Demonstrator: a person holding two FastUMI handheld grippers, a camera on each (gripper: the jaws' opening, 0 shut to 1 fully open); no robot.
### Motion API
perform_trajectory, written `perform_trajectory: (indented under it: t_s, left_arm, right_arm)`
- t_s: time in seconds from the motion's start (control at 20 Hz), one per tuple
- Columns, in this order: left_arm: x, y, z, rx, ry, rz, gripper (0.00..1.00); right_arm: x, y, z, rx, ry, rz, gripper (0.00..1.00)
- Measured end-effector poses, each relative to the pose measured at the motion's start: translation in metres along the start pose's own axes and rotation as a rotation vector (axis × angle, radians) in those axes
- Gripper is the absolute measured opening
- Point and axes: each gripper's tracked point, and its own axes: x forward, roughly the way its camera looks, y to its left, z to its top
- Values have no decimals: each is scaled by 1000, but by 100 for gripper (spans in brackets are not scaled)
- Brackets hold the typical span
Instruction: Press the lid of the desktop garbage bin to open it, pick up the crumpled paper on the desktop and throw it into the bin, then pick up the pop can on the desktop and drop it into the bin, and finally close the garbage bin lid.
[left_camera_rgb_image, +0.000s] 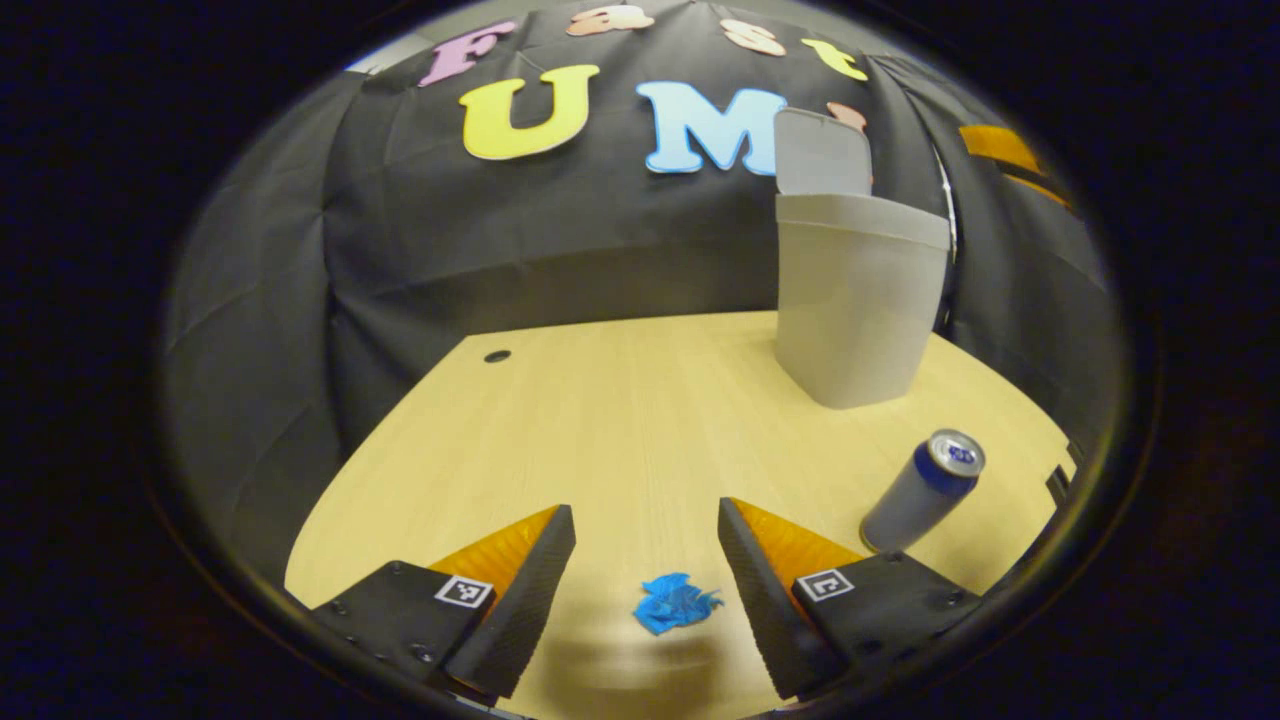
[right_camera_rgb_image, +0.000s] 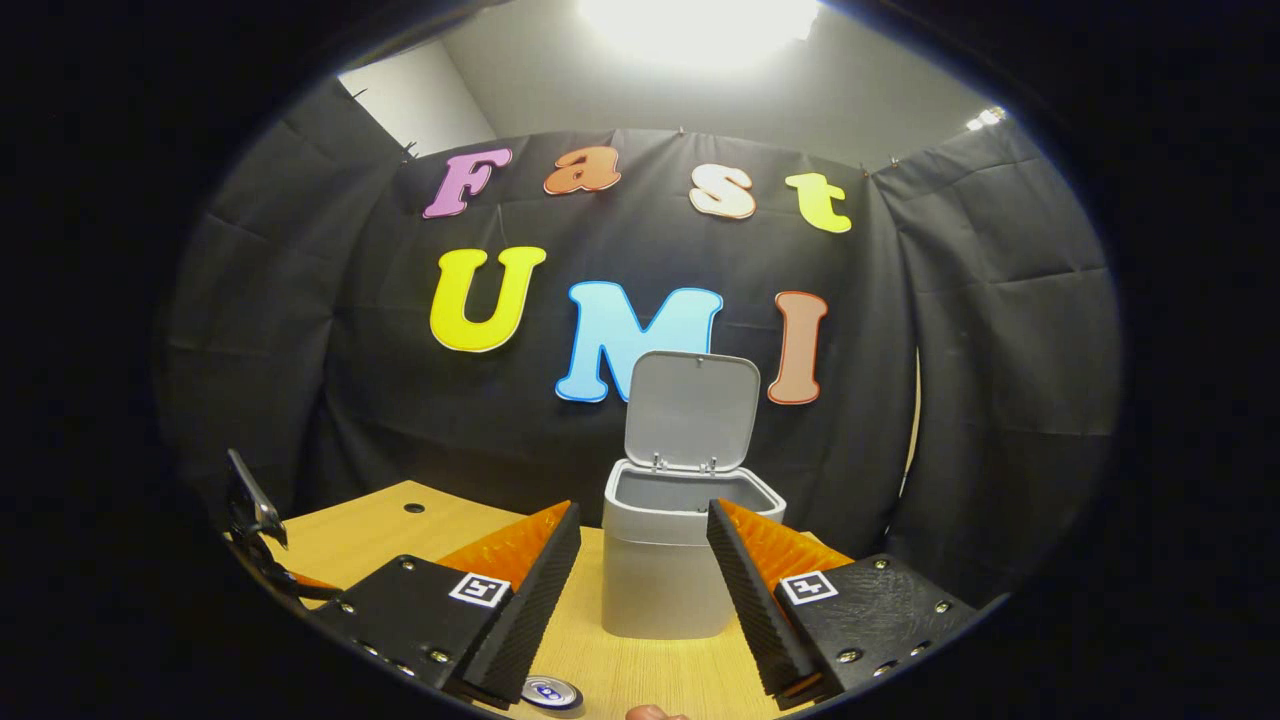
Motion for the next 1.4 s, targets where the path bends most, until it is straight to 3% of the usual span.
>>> perform_trajectory:
  t_s: [0.2, 0.4, 0.5, 0.7, 0.85, 0.9, 0.95, 1.05, 1.1, 1.15, 1.2, 1.25, 1.35, 1.4]
  left_arm:
    - [3, -3, -20, 31, 90, -43, 95]
    - [-3, -4, -32, 42, 143, -50, 92]
    - [-4, -4, -38, 44, 167, -43, 98]
    - [-6, -4, -45, 40, 201, -30, 98]
    - [-6, -1, -48, 36, 211, -14, 82]
    - [-8, 0, -49, 34, 219, -9, 86]
    - [-8, -1, -47, 30, 215, -8, 75]
    - [-7, -3, -49, 29, 214, -17, 74]
    - [-7, -3, -49, 26, 214, -13, 80]
    - [-7, -4, -49, 20, 212, -10, 67]
    - [-7, -4, -49, 20, 213, -13, 61]
    - [-6, -5, -49, 18, 209, -17, 62]
    - [-5, -5, -48, 12, 204, -19, 43]
    - [-5, -6, -47, 19, 197, -24, 40]
  right_arm:
    - [-2, -2, -5, -36, 29, -39, 83]
    - [-8, 8, -22, -35, 101, 17, 83]
    - [-8, 8, -22, -28, 114, 34, 83]
    - [-2, 7, -24, -18, 123, 58, 83]
    - [1, 9, -24, -7, 125, 75, 83]
    - [2, 9, -24, -6, 126, 79, 83]
    - [3, 10, -23, -7, 125, 85, 83]
    - [2, 11, -24, -13, 126, 94, 83]
    - [2, 11, -25, -15, 128, 98, 83]
    - [3, 11, -26, -18, 129, 100, 83]
    - [3, 11, -27, -18, 131, 102, 83]
    - [2, 11, -27, -17, 131, 102, 83]
    - [1, 10, -27, -18, 132, 104, 83]
    - [0, 10, -27, -21, 130, 101, 83]
